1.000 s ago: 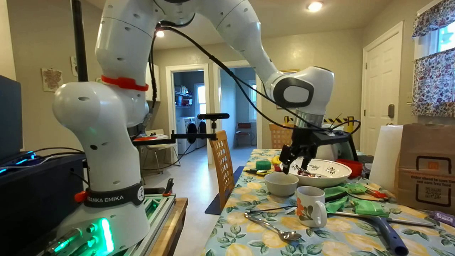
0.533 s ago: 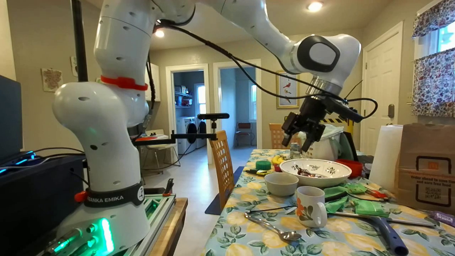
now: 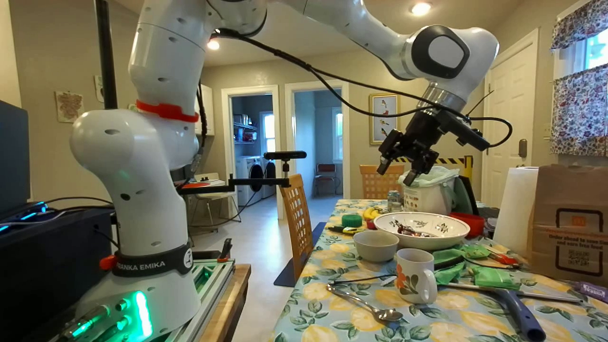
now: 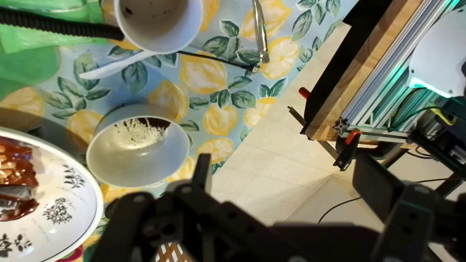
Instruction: Put the cable on top of the green rag
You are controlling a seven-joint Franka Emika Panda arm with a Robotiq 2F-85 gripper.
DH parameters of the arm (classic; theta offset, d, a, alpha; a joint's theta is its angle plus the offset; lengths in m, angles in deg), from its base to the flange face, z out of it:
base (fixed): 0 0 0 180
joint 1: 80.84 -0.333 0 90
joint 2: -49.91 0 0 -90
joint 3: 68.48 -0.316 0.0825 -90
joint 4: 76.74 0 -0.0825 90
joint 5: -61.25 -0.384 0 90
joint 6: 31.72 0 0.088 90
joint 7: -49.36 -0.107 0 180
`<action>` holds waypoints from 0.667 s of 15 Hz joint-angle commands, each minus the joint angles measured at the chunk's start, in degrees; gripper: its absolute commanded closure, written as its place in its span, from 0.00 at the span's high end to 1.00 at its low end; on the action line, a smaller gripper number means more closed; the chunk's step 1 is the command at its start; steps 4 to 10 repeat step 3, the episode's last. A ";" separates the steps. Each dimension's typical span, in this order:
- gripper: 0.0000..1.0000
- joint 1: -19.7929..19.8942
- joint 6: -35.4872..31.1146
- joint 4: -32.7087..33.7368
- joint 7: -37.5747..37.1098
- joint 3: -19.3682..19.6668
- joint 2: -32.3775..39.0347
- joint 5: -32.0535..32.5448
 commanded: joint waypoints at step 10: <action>1.00 -0.42 0.18 0.19 0.00 0.47 0.39 -0.13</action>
